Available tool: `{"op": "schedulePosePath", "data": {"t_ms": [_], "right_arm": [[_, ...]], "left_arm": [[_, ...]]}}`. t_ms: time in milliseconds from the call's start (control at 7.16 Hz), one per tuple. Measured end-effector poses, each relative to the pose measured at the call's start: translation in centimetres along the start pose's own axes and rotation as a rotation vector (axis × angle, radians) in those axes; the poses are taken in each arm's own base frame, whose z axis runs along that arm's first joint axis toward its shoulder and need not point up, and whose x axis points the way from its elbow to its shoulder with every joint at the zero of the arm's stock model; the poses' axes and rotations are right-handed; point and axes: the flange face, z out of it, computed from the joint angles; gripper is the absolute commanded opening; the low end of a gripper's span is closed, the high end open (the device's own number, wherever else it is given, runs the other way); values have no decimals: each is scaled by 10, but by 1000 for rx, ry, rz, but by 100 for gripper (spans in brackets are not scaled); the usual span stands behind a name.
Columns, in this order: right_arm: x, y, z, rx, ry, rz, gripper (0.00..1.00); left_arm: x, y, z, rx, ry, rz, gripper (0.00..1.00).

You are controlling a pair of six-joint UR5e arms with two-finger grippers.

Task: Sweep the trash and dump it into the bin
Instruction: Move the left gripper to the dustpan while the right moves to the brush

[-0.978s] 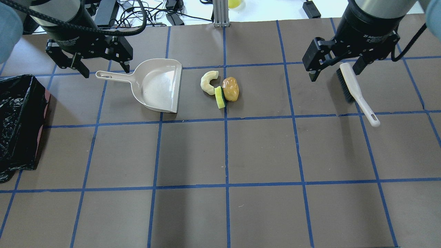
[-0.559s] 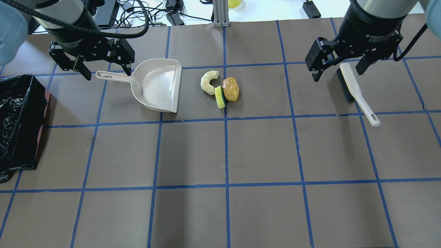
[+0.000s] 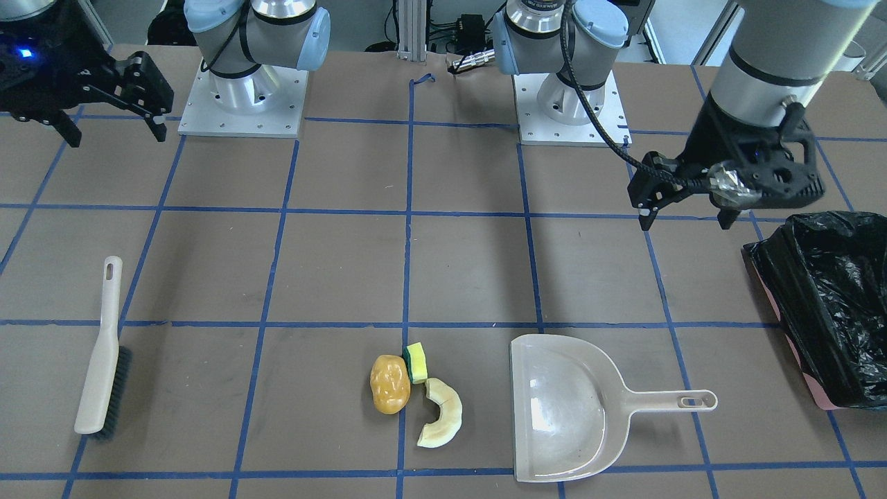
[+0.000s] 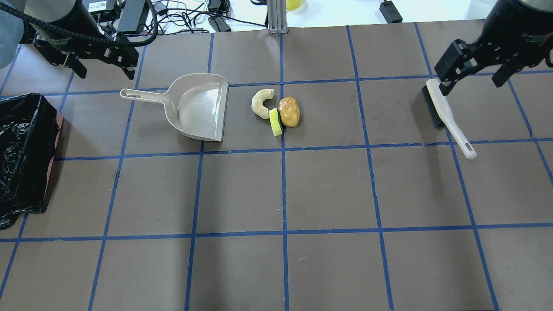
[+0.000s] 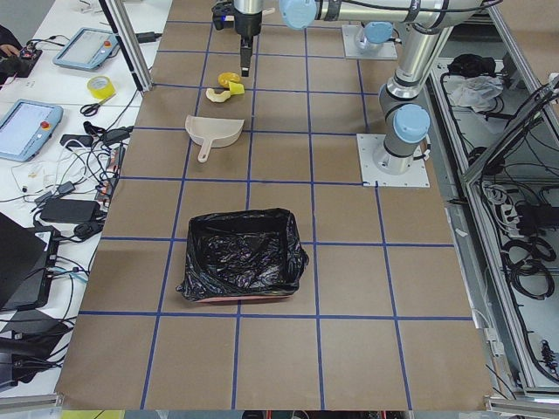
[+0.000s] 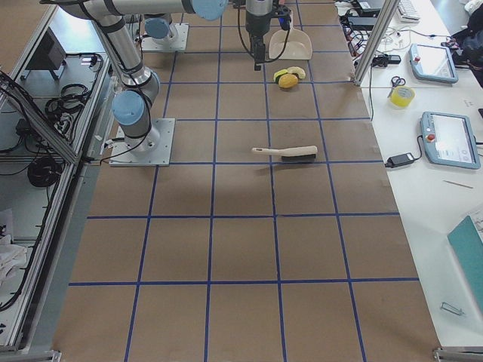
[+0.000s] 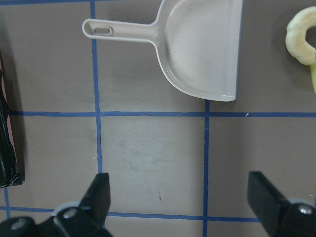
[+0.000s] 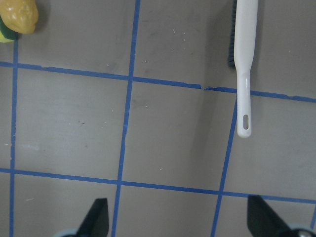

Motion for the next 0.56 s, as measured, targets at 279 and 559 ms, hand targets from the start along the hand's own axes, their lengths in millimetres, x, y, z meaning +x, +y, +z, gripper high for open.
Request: {"op": "schedulePosePath", "data": {"t_ms": [279, 559], "right_arm": [[52, 2, 40, 2, 28, -57, 100], [89, 5, 87, 21, 67, -107, 100]], "left_arm": [[-23, -39, 38, 66, 33, 78, 100], [-34, -80, 93, 134, 6, 286, 99]]}}
